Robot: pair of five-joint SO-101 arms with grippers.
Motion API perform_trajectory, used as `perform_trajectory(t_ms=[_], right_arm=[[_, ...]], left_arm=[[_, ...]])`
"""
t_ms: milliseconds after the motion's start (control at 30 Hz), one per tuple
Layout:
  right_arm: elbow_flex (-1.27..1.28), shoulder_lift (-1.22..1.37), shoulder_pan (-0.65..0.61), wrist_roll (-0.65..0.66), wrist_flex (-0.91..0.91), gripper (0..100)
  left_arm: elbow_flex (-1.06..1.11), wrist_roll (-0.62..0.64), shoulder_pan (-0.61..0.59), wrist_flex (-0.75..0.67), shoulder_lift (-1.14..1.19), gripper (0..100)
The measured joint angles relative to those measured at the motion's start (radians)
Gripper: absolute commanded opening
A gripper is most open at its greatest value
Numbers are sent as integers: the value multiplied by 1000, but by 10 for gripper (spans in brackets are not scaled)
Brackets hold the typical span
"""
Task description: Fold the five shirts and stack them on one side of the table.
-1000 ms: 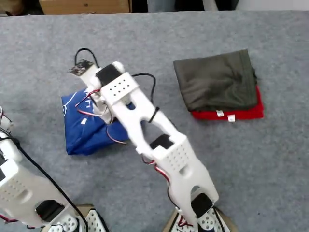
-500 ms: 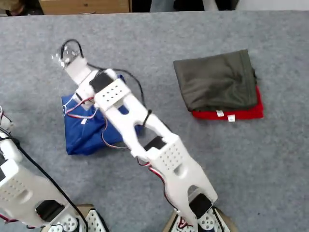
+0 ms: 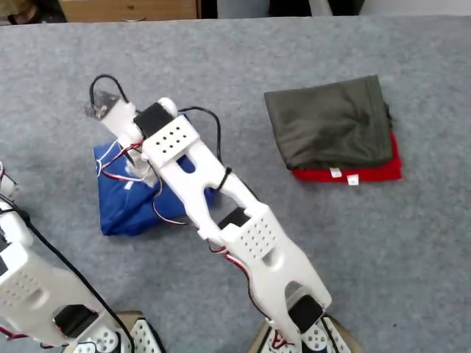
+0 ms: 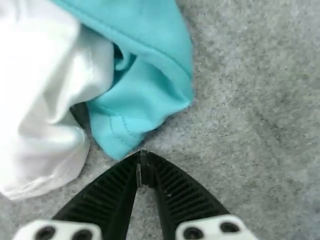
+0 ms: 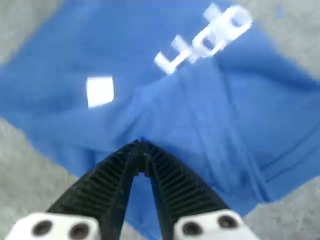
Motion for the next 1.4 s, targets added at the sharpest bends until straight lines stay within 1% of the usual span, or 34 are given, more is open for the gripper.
perform_trajectory(t_ms=[200,300,500,567,633,733,833,1100,1267,1400], right_arm=[[92,-92,9,28,11,13],[92,-114,6,28,-103,13],[117,-74,-41,26,-468,13],[117,-25,-57,26,-523,13],[117,23,-58,28,-531,13],[118,49,-49,28,-493,13],[117,48,-21,28,-402,13],[-28,51,21,28,-17,13],[-41,48,58,28,17,13],[49,-18,60,28,17,13]], left_arm=[[2,0,0,0,0,30],[2,0,0,0,0,30],[2,0,0,0,0,30],[2,0,0,0,0,30],[2,0,0,0,0,30],[2,0,0,0,0,30],[2,0,0,0,0,30],[2,0,0,0,0,30],[2,0,0,0,0,30],[2,0,0,0,0,30]])
